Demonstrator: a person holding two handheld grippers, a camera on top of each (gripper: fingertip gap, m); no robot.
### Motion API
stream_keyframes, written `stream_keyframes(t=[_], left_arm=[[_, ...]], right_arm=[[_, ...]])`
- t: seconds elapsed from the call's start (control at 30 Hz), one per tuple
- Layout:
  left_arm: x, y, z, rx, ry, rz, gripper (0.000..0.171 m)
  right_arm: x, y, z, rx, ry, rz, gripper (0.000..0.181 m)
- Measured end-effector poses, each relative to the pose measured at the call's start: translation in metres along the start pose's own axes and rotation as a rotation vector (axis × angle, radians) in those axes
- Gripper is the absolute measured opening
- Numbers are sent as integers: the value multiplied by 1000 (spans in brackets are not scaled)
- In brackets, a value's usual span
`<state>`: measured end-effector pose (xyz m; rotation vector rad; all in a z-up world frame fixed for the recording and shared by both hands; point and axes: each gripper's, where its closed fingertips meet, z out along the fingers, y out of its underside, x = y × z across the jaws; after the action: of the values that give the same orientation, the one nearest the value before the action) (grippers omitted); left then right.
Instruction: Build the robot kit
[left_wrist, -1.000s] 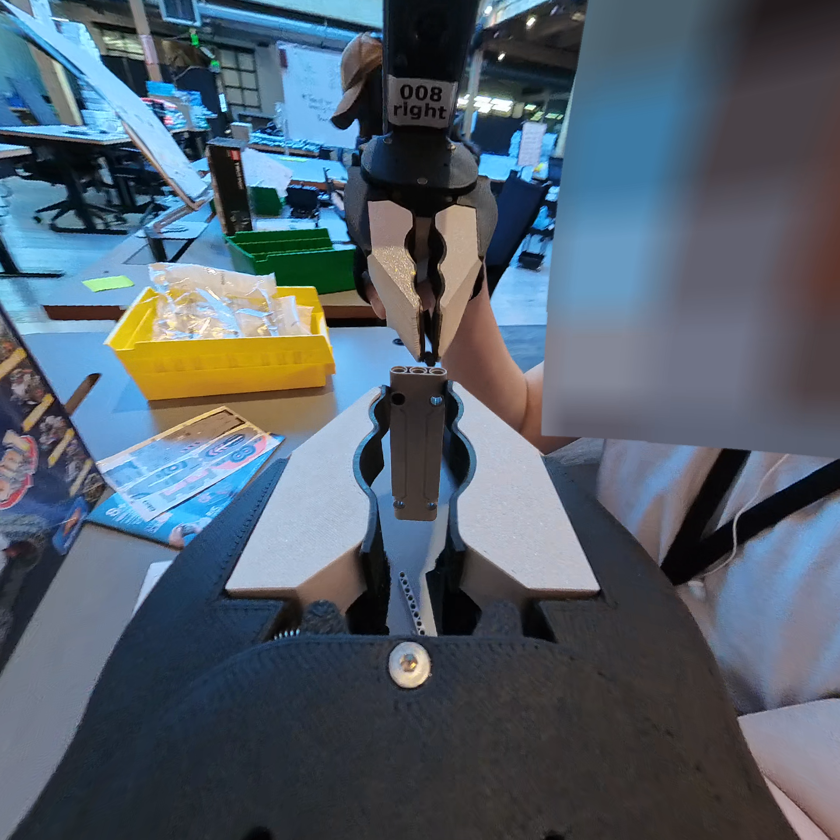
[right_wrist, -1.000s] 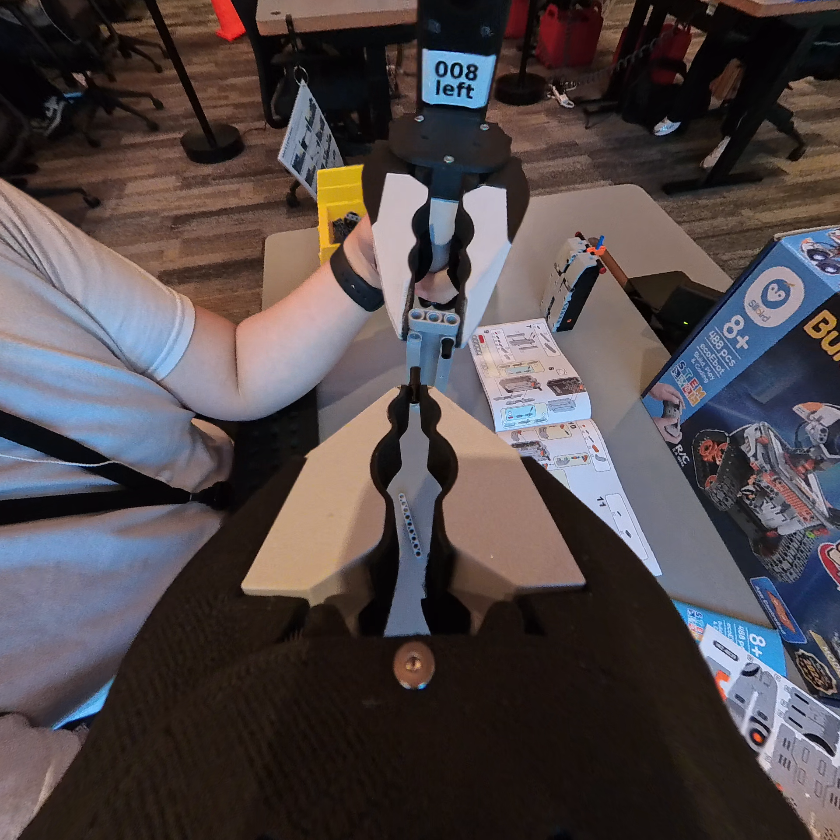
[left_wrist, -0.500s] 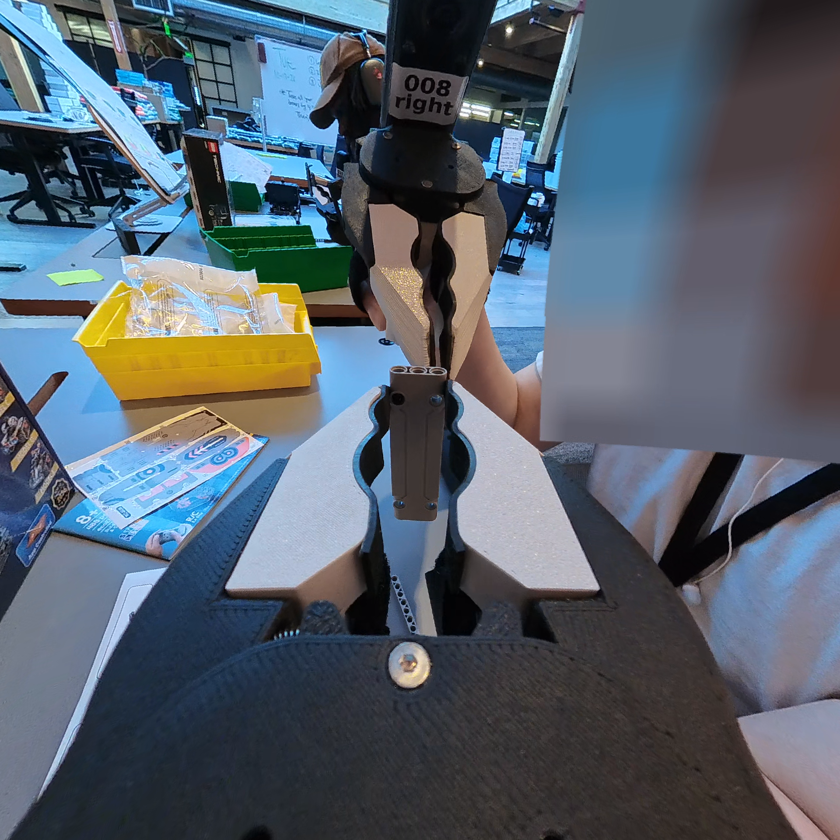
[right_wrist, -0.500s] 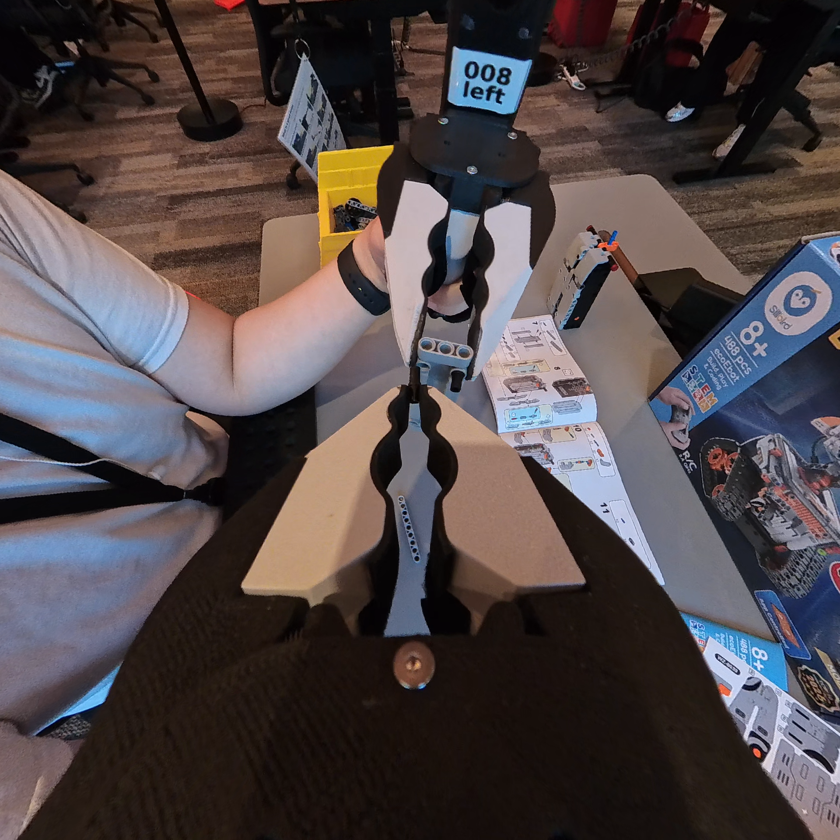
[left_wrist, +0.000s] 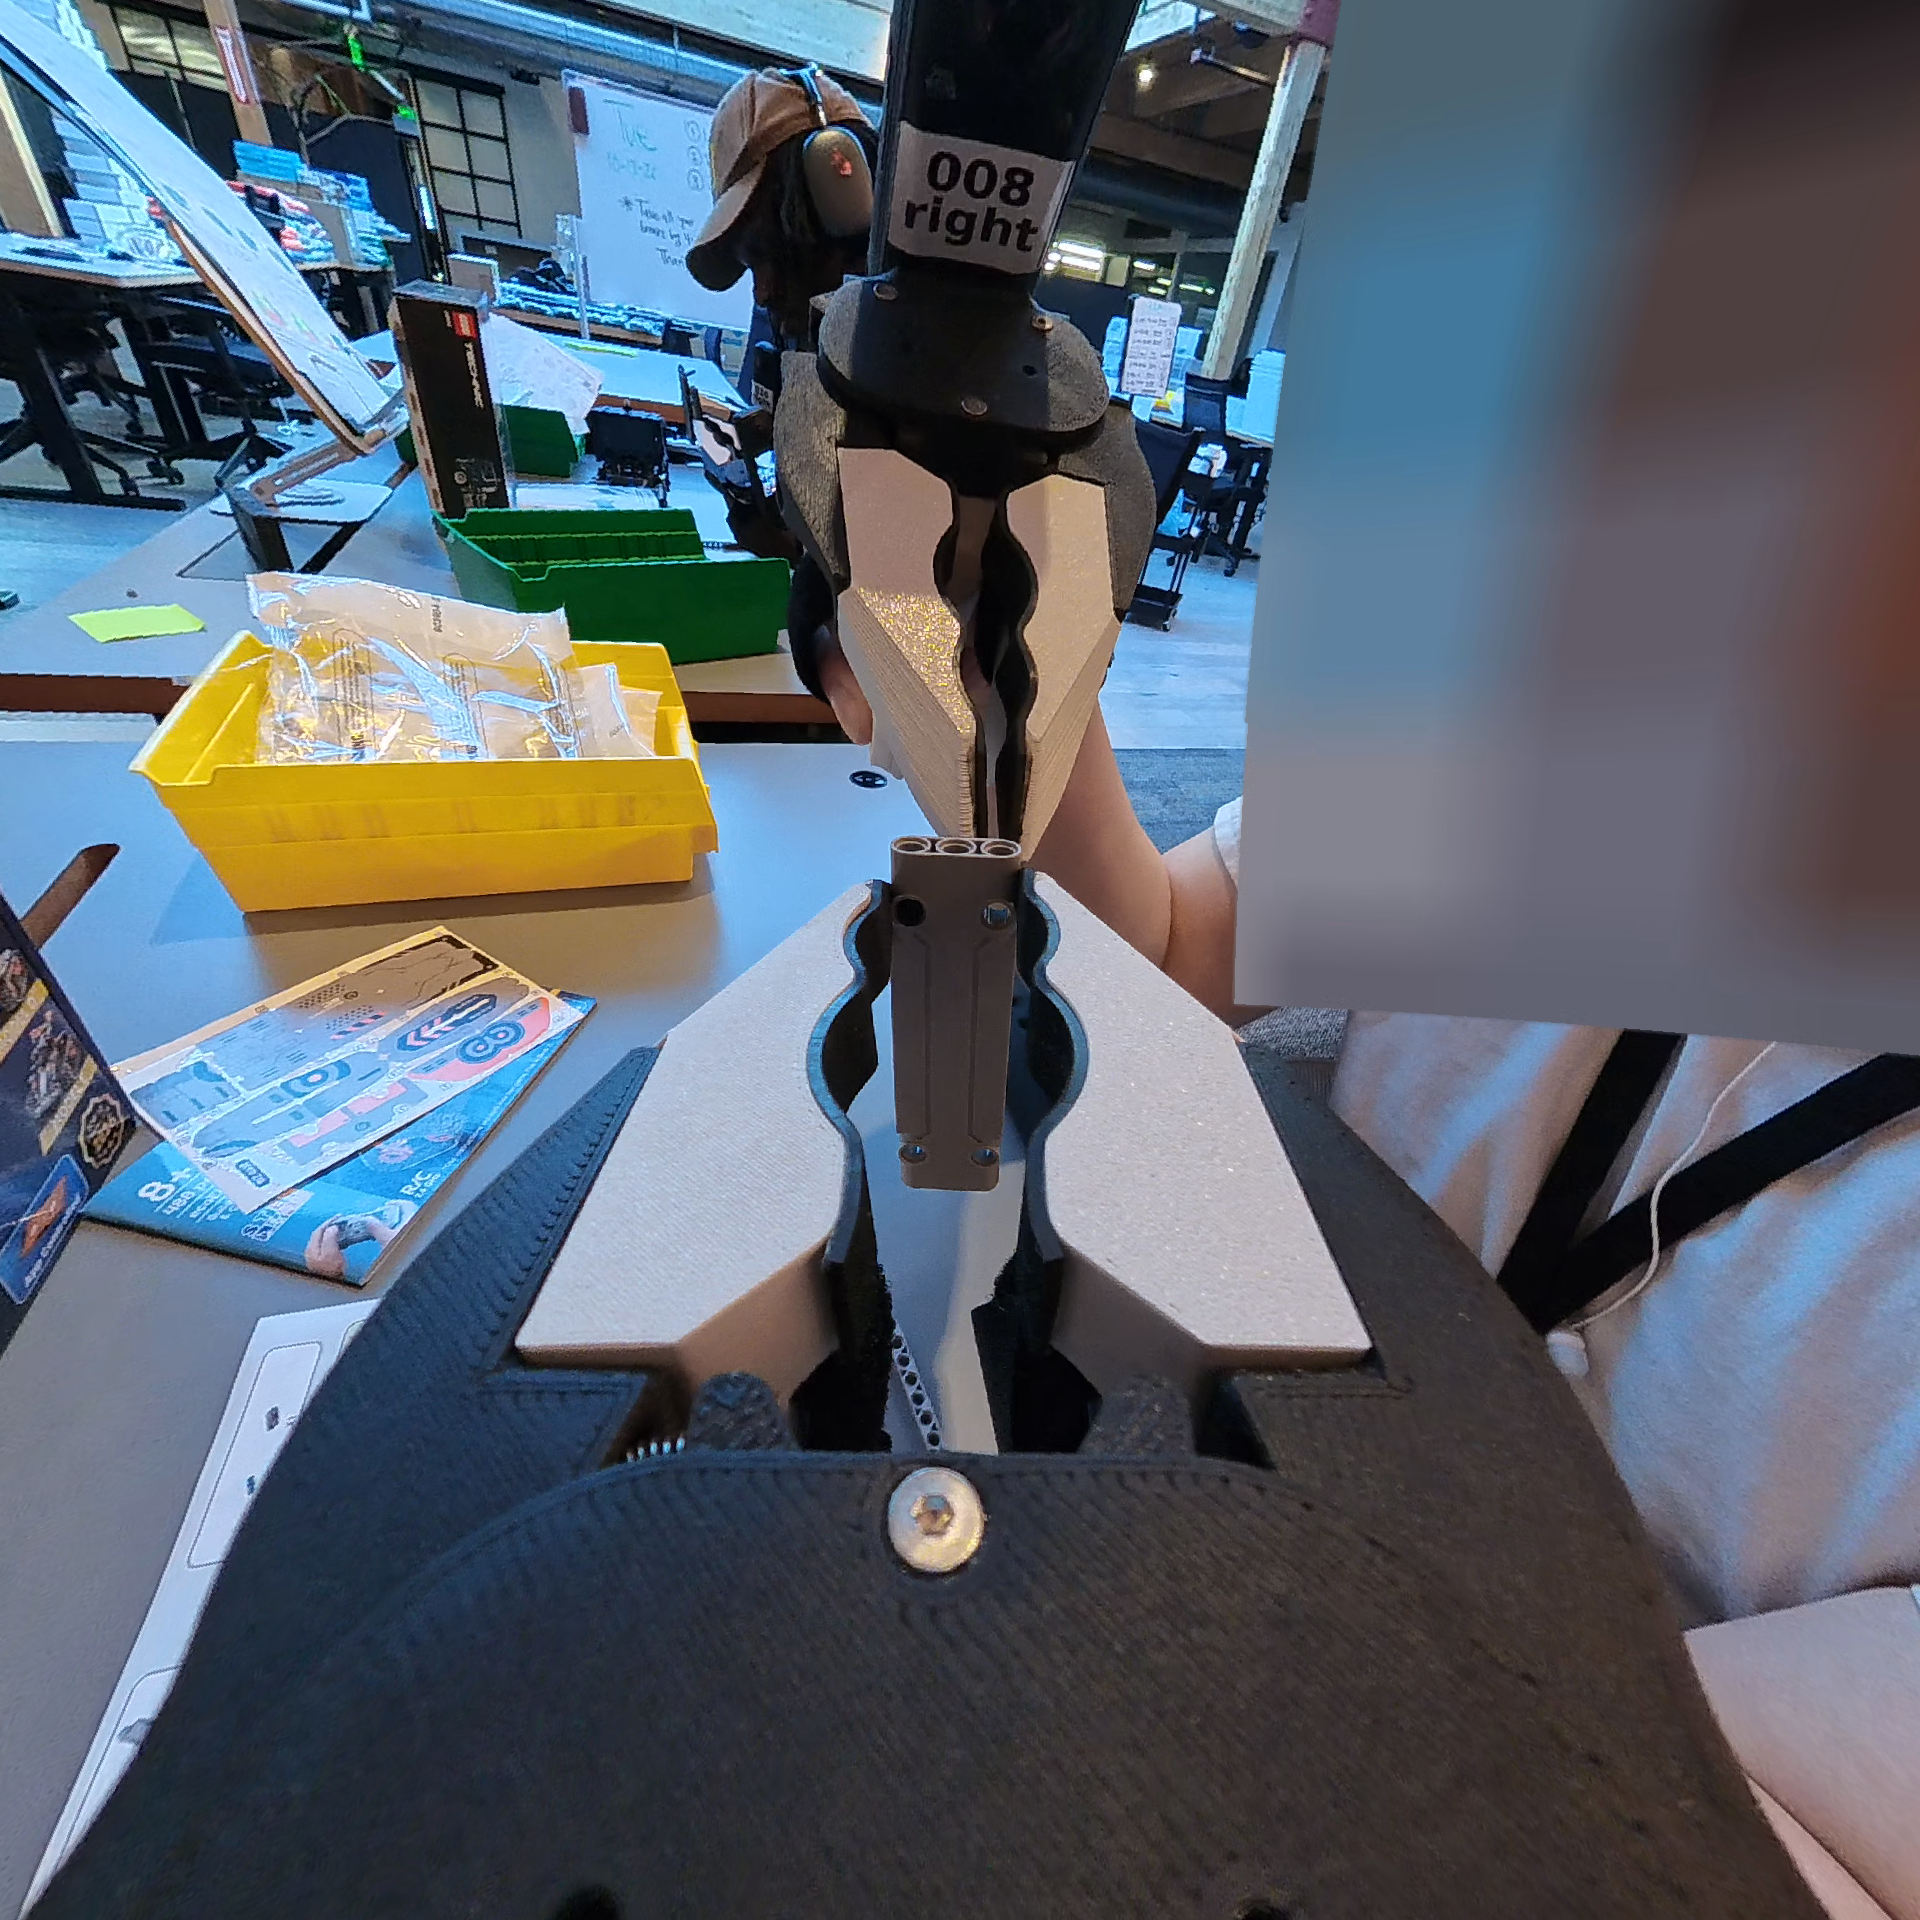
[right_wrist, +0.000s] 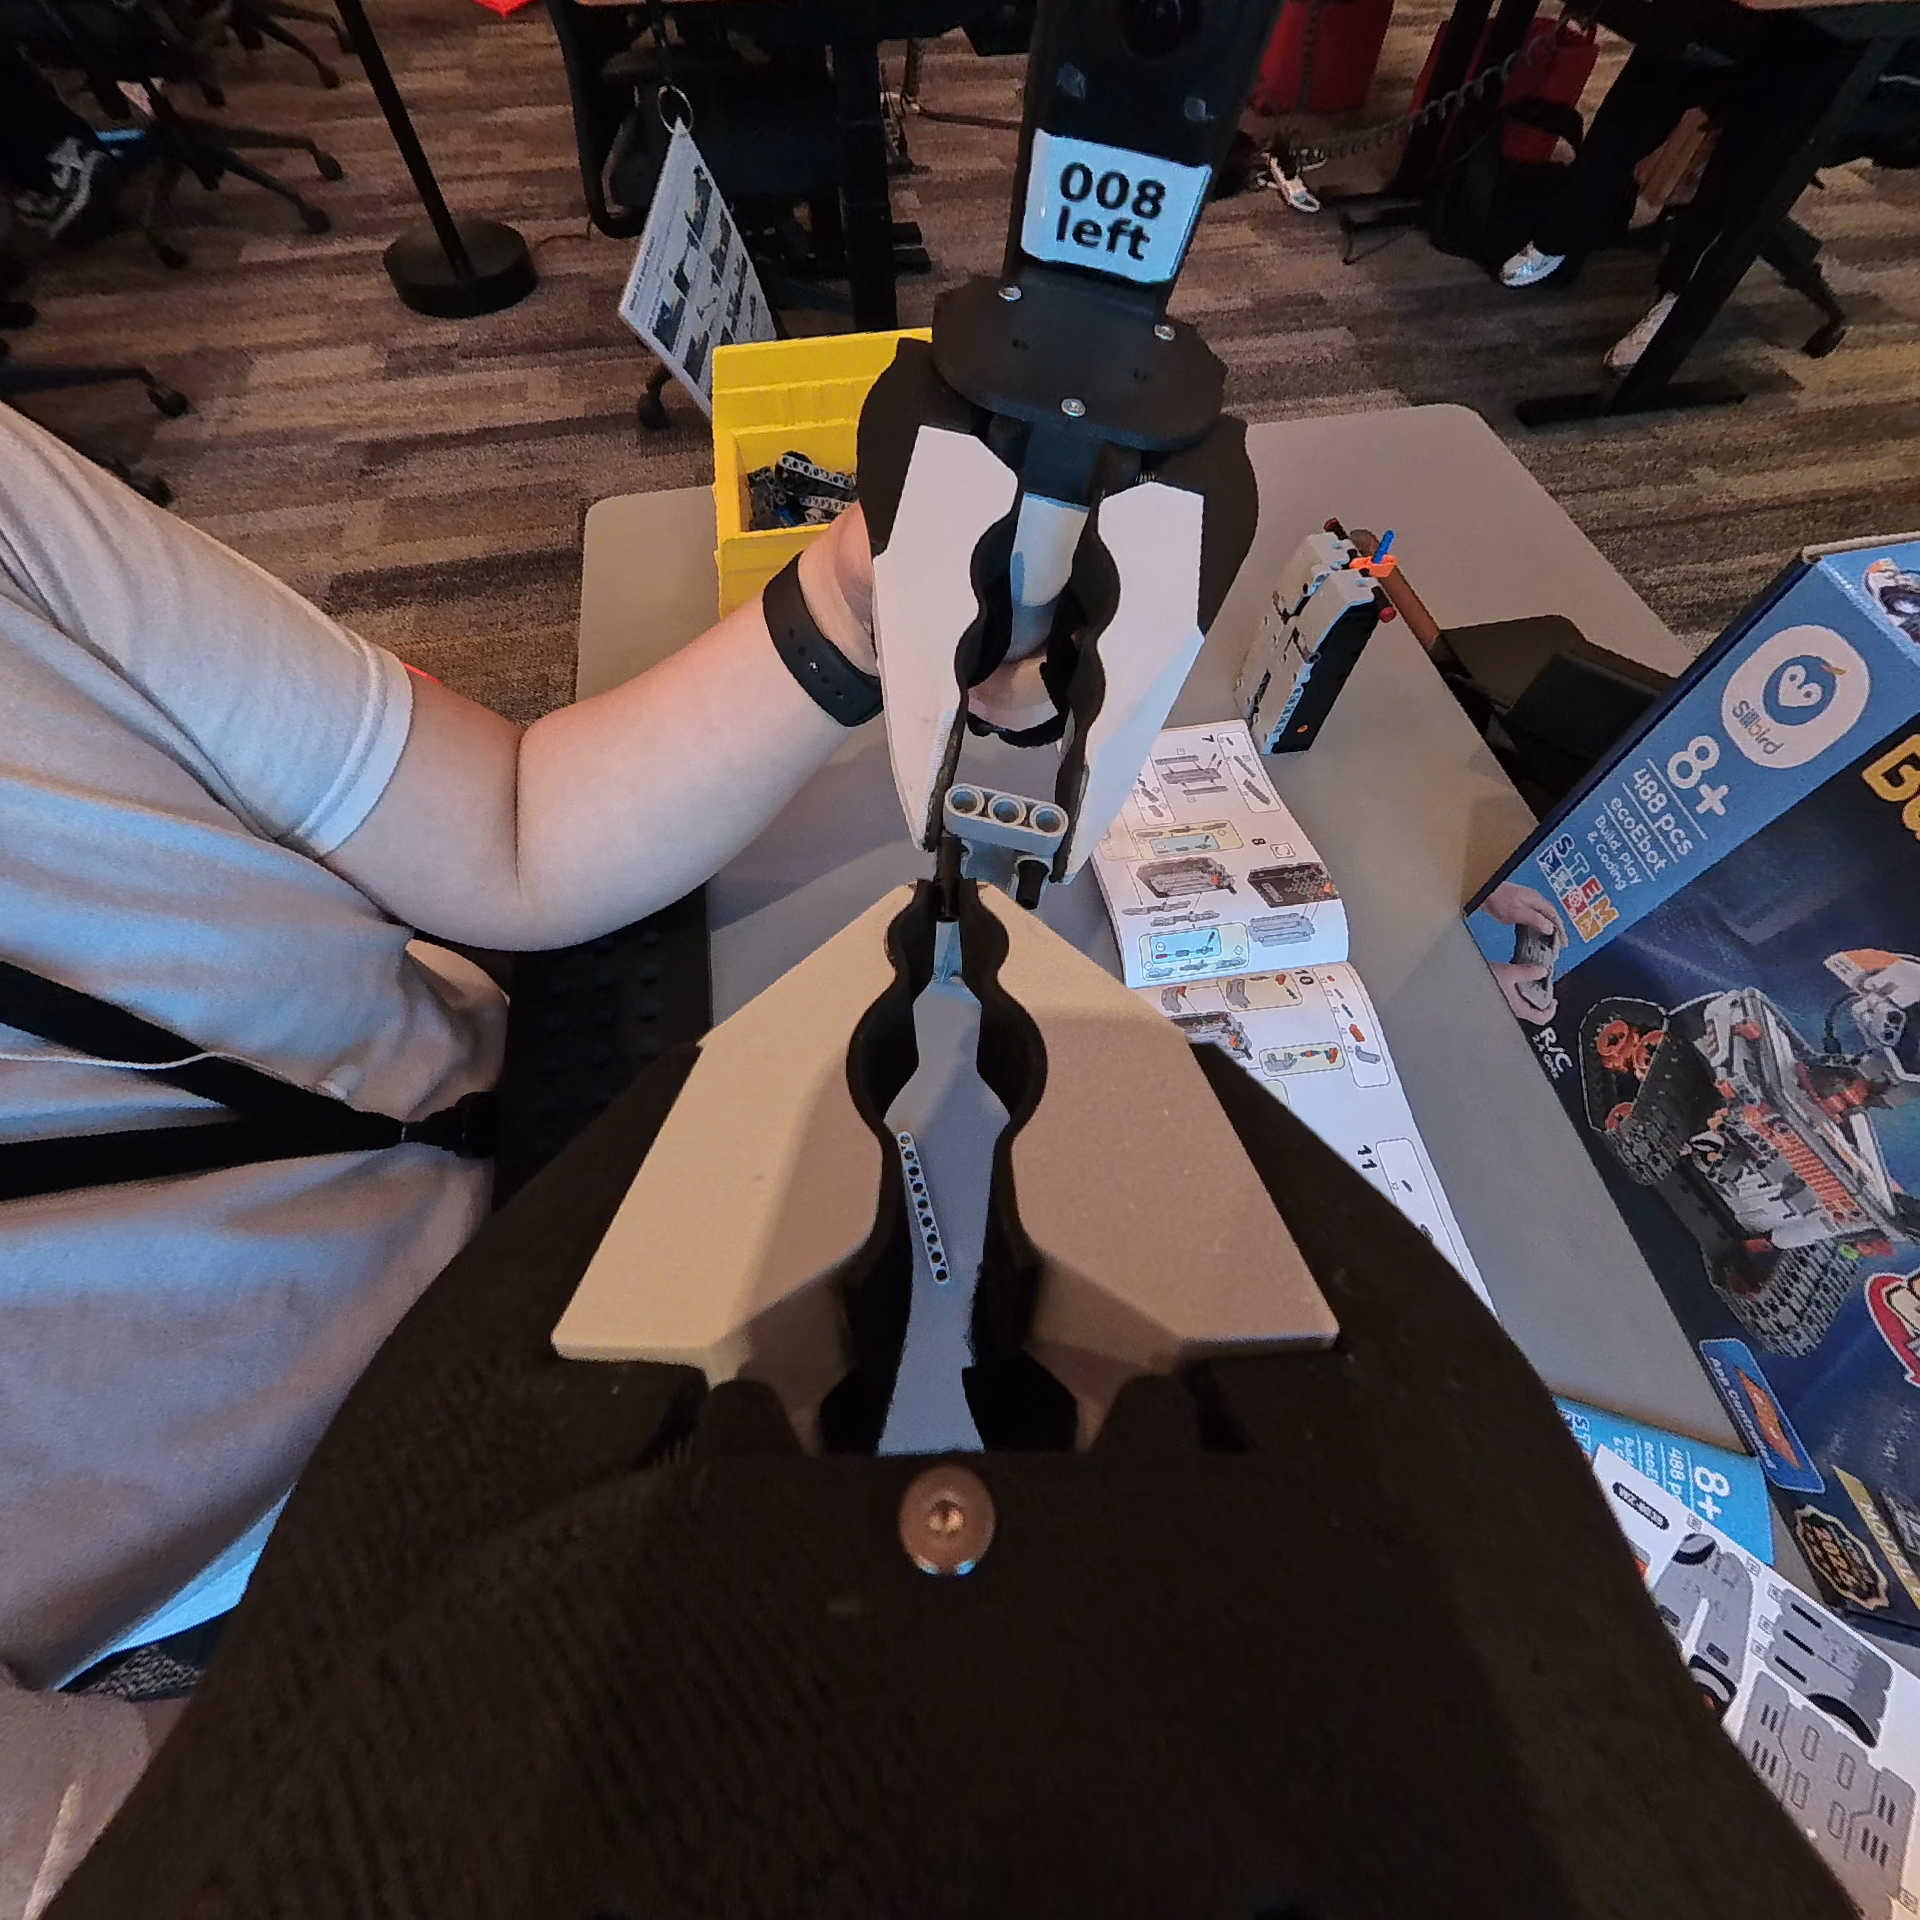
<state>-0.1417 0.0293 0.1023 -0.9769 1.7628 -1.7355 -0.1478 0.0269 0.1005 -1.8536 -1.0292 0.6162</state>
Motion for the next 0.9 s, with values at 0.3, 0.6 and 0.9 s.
stream_keyframes(t=[0.3,0.6,0.9], left_arm=[[-1,0,-3,4,-14,-1,21],[-6,2,-4,0,-26,-19,21],[-14,-6,-12,5,-144,2,22]], right_arm=[[1,1,3,-5,-4,1,4],[7,2,6,-20,28,5,3],[18,-7,8,-28,192,-103,3]])
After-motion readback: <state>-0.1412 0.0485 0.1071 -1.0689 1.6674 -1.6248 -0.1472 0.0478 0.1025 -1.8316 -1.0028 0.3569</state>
